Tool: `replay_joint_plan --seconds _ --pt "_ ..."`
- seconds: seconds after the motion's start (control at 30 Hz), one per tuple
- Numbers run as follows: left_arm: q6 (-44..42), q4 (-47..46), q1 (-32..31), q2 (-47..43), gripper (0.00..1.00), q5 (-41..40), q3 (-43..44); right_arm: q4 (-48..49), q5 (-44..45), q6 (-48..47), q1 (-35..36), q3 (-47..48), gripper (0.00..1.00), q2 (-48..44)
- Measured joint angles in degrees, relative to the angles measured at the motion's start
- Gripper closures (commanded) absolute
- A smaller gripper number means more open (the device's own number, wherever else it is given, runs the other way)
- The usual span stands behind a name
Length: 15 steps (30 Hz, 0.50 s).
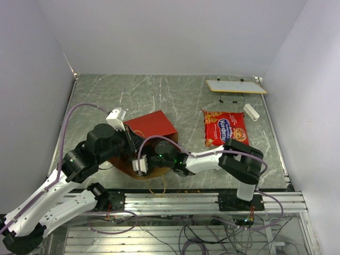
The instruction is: Take the snacks out of the paper bag
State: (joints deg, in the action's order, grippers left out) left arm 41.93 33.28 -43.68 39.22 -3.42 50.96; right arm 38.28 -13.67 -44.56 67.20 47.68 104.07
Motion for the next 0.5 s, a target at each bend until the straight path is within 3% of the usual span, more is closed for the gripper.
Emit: replay_joint_plan --seconds 0.27,0.4,0.5 --pt "-1.4 1.7 0.0 0.7 0.93 0.1 1.4 -3.5 -0.5 -6.6 0.0 6.3 0.50 6.4" --pt "-2.1 3.0 0.1 0.9 0.93 -0.1 2.2 -3.9 -1.2 -7.6 0.0 8.4 0.61 8.7" --pt "-2.1 3.5 0.1 0.7 0.93 -0.5 2.2 -5.3 -1.7 -7.9 0.0 9.7 0.75 9.3"
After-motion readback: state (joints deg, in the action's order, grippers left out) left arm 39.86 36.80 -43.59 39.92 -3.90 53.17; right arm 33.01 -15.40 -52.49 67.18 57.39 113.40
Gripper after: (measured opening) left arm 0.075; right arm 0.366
